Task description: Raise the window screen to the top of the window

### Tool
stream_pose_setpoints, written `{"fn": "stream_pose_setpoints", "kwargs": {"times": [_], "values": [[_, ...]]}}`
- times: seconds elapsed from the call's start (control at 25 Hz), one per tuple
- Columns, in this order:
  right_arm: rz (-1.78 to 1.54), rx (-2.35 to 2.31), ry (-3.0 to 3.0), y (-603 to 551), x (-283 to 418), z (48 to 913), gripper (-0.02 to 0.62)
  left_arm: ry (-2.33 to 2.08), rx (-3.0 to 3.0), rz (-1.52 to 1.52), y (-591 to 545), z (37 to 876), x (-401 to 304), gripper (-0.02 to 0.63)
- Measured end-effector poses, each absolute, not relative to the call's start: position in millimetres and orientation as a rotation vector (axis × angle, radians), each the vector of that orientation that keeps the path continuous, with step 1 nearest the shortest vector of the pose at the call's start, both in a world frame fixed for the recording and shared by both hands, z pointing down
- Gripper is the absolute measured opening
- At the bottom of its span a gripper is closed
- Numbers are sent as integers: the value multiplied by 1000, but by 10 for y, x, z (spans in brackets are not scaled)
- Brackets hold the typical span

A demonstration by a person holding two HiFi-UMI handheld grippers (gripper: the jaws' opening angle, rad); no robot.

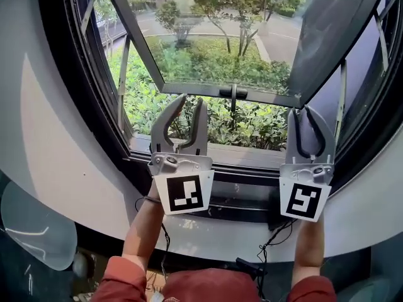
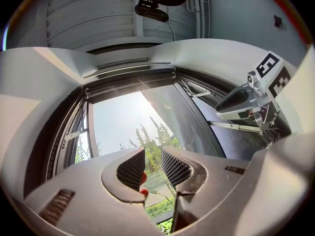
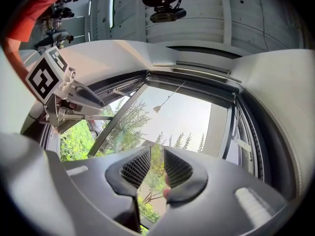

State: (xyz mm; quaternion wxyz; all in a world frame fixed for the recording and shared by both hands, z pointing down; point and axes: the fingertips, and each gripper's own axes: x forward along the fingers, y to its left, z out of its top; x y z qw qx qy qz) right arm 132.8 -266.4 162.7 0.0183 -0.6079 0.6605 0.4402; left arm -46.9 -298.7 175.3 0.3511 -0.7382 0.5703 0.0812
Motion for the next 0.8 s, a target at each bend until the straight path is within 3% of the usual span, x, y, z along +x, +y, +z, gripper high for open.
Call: {"fn": "stream_pose_setpoints", "kwargs": {"times": [0.8], "values": [[763, -1930, 2273, -2461, 1326, 3083, 94, 1639, -2227, 97, -2773, 3257, -732, 87]]}}
